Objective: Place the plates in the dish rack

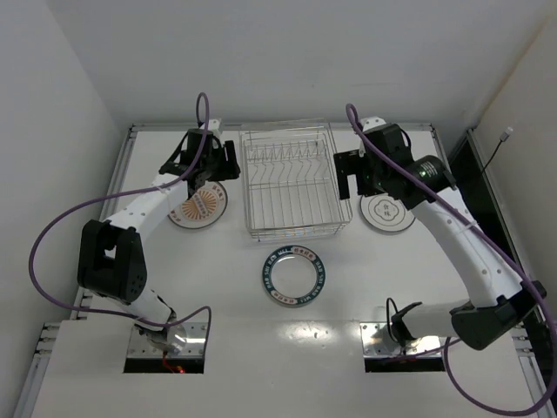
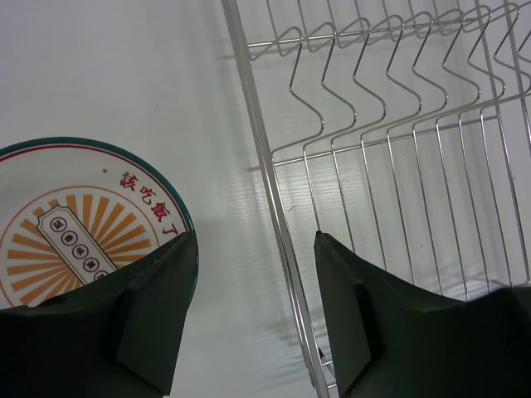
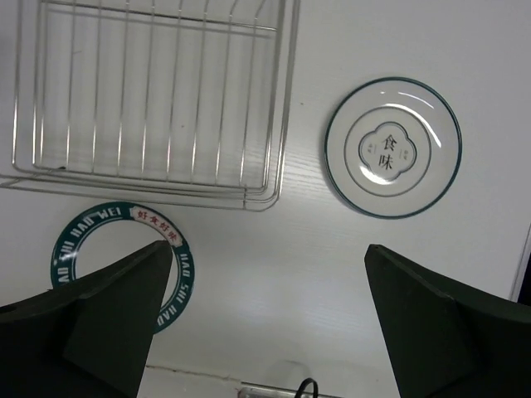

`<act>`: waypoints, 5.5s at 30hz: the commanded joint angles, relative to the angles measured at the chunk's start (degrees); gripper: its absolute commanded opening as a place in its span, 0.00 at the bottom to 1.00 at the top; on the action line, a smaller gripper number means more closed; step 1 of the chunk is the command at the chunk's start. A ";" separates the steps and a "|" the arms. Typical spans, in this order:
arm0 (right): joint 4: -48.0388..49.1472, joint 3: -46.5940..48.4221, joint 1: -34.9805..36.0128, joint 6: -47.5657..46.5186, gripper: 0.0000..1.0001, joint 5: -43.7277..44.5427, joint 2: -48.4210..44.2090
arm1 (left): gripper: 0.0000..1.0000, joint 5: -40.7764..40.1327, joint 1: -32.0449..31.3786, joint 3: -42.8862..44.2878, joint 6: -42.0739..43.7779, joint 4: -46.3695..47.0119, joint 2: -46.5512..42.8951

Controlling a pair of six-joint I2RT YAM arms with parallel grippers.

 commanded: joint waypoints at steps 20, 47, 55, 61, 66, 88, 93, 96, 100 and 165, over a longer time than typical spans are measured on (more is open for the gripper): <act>21.35 -23.39 -50.69 14.95 1.00 -26.12 2.55 | 0.56 -0.99 -0.14 0.01 0.86 1.50 -3.00; 39.02 -32.45 -56.36 21.71 0.59 -49.18 31.74 | 0.56 -0.47 -0.14 0.01 0.86 1.50 -3.53; 37.88 -27.87 -54.61 23.48 0.00 -46.45 34.65 | 0.56 -1.07 -0.14 0.01 0.86 0.97 -3.53; 35.60 -30.59 -54.60 20.15 0.00 -41.81 25.72 | 0.56 -1.08 -0.14 0.01 1.39 0.97 -3.53; 29.36 -26.30 -51.79 17.42 0.00 -32.22 11.29 | 0.56 -1.08 -0.14 0.01 1.39 0.97 -2.92; 13.62 26.88 -11.81 11.88 0.00 18.84 33.76 | 0.56 -2.31 -0.14 0.01 1.39 0.97 -2.91; 15.64 26.89 -8.63 10.03 0.00 22.89 36.84 | 0.56 -2.84 -0.14 0.01 1.39 0.97 -2.91; 16.26 26.89 -7.23 10.03 0.00 23.43 39.12 | 0.56 -3.37 -0.14 0.01 1.39 0.97 -2.91; 16.26 26.89 -6.61 10.03 0.00 24.12 40.79 | 0.56 -3.89 -0.14 0.54 1.39 0.97 -2.91; 19.92 -34.42 1.74 25.82 0.83 -21.24 -15.33 | 0.56 -3.89 -0.14 0.54 1.91 0.44 -3.44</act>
